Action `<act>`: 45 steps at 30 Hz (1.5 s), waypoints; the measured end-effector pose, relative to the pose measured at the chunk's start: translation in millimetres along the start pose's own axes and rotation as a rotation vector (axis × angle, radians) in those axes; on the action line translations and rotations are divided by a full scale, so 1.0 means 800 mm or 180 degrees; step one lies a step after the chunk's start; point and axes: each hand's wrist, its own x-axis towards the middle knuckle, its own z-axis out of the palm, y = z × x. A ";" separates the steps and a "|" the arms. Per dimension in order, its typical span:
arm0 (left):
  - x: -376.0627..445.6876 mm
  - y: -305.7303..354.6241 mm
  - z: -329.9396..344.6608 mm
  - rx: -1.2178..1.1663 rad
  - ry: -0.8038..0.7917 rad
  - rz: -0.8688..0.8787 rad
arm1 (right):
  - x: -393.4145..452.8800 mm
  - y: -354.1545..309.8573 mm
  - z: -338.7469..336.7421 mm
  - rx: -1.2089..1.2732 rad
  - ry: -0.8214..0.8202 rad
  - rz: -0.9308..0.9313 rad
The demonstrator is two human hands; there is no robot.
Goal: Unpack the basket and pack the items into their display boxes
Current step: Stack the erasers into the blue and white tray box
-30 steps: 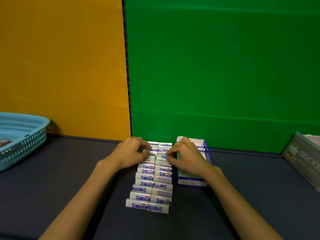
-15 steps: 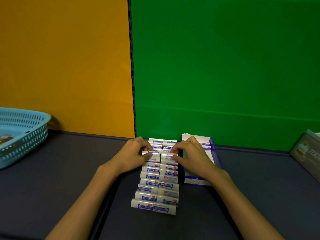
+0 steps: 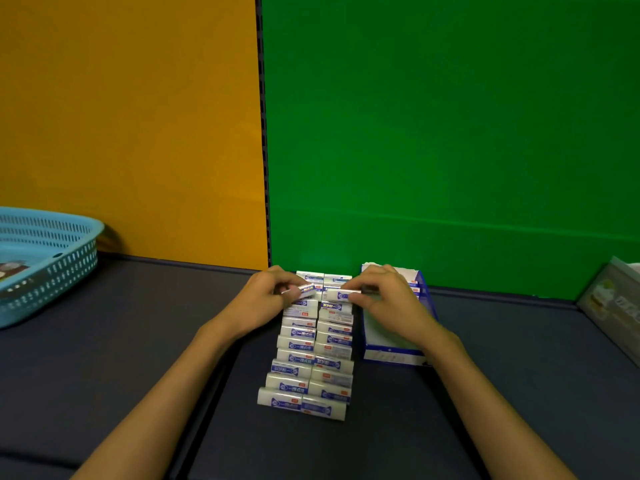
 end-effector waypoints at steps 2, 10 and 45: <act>0.004 0.006 0.000 -0.0012 0.0029 0.0032 | -0.003 0.002 -0.019 0.0300 0.0105 0.0164; 0.024 0.079 0.027 0.0038 0.0204 0.0589 | -0.021 0.069 -0.080 -0.0363 0.0279 0.0637; 0.099 0.131 0.135 0.2985 -0.0237 0.0799 | -0.011 0.076 -0.064 -0.1930 0.0044 0.0601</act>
